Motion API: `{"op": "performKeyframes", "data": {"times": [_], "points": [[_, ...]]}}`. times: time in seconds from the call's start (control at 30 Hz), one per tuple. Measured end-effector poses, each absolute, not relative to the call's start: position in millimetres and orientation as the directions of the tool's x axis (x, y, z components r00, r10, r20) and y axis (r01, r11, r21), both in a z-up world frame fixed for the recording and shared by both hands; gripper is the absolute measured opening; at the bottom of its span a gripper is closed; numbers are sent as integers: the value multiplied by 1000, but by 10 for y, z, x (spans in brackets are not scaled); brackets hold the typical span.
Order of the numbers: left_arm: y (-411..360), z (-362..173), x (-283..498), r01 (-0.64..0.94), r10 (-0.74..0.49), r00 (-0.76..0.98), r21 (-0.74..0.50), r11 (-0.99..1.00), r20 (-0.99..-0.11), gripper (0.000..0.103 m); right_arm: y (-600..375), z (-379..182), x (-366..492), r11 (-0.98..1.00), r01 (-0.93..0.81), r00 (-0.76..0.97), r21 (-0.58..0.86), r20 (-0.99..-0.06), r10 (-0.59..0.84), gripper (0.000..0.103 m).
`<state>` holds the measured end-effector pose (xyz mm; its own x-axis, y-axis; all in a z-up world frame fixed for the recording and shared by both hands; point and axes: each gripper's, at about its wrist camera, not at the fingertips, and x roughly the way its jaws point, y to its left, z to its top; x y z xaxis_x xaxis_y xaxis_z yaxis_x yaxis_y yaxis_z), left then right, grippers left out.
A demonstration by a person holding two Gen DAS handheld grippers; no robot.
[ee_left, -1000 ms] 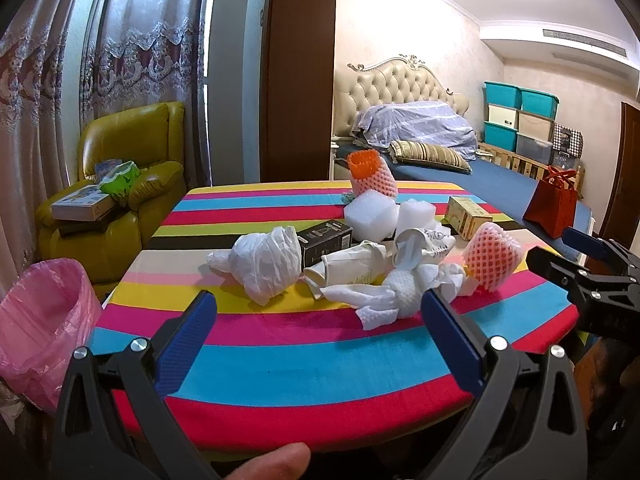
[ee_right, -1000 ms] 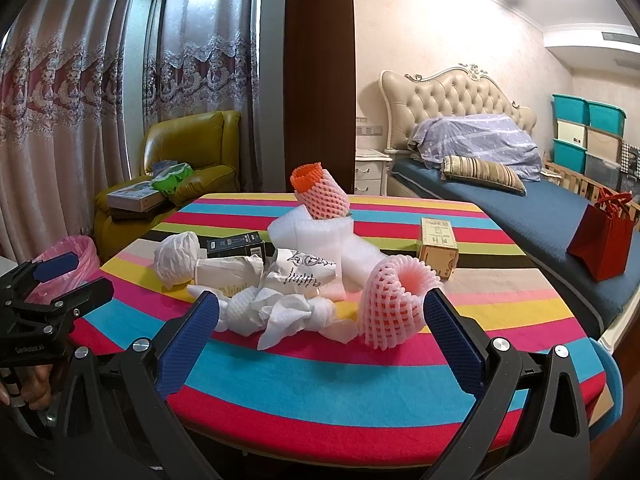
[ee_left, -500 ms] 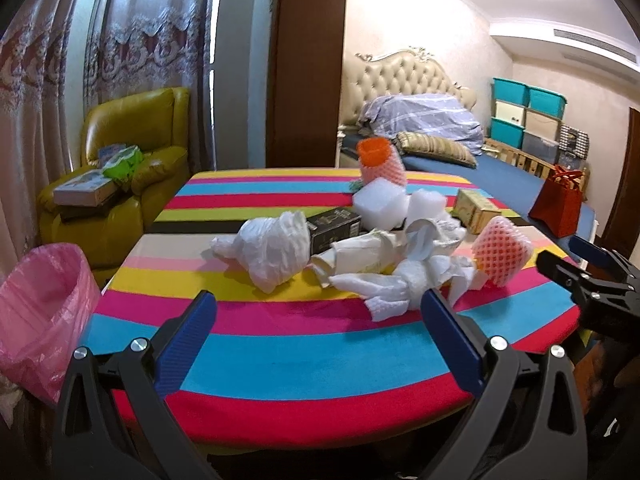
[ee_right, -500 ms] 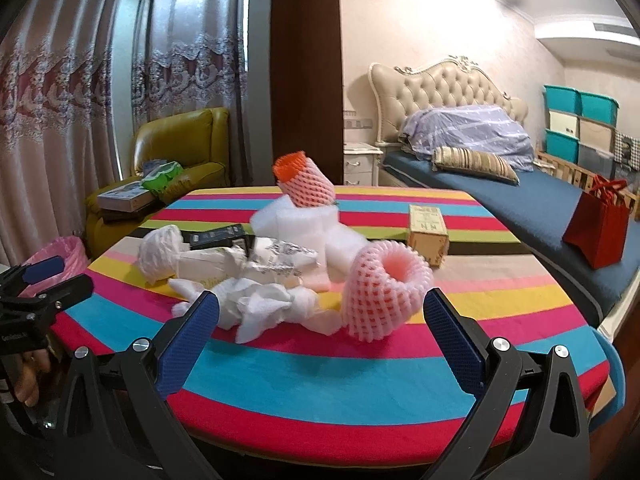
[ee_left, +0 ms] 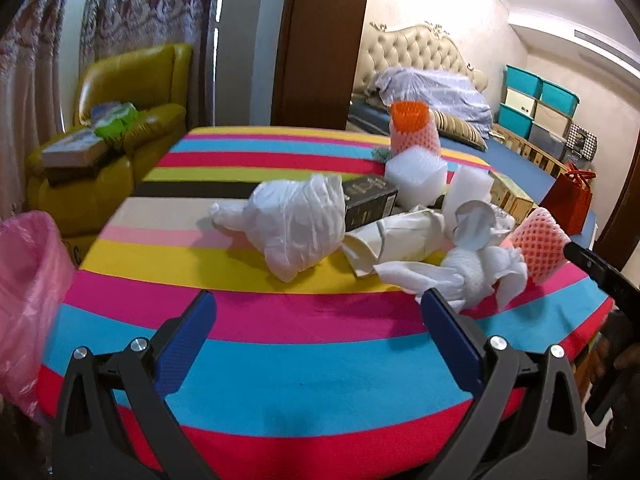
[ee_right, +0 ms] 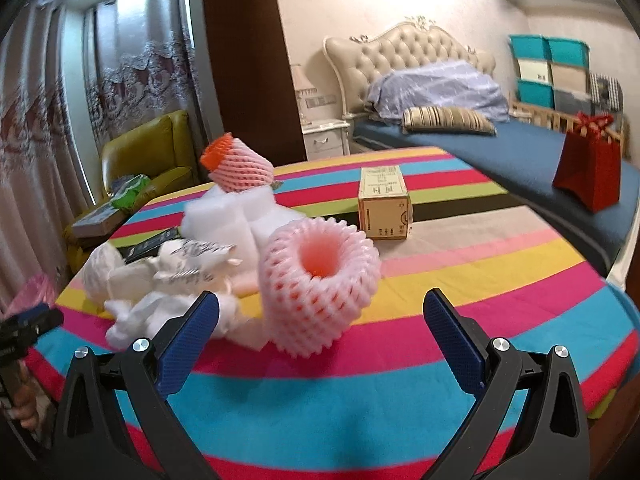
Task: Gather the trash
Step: 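Grasp the pink foam net with the right tool while the left tool grasps the white plastic bag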
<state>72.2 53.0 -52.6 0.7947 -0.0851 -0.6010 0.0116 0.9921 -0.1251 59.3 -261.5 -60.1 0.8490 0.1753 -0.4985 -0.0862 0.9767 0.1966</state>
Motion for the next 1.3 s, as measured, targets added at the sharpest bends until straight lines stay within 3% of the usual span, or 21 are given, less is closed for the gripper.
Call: {"op": "performKeyframes", "data": {"times": [0.1,0.2,0.27,0.37,0.43,0.57,0.73,0.77,0.83,0.93,1.3], "points": [[568,-589,854,3,-78,790,-123,992,-608,98,-2632,-668,782,970,-83,837,230,-512,193,96],[614,-609,934,-16,-72,785,-136,991,-615,98,-2587,-734,896,973,-85,823,213,-535,189,80],[659,-615,989,-24,-80,785,-158,987,-615,94,-2562,-762,893,974,-92,819,207,-541,193,62],[705,-621,1079,-39,-75,780,-167,985,-621,88,-2541,-788,820,979,-92,829,180,-531,175,47],[724,-622,1152,-44,-74,780,-171,984,-621,80,-2546,-789,775,979,-102,839,177,-514,181,44],[700,-599,1379,-45,-62,780,-154,987,-623,79,-2540,-778,706,980,-105,852,167,-493,176,42],[618,-636,1674,-44,-51,756,-129,991,-653,71,-2527,-759,630,979,-106,856,174,-485,179,42],[594,-658,1729,-47,-42,750,-116,992,-660,67,-2527,-757,621,979,-106,858,173,-482,178,42],[559,-690,1796,-34,-47,738,-106,994,-673,43,-2530,-754,600,979,-105,862,174,-476,177,42],[511,-694,1730,-26,-38,757,-88,996,-652,33,-2551,-750,571,979,-98,868,178,-466,171,42],[621,-699,1165,-40,-10,800,-70,997,-600,32,-2548,-619,403,974,-108,895,201,-406,183,42]]}}
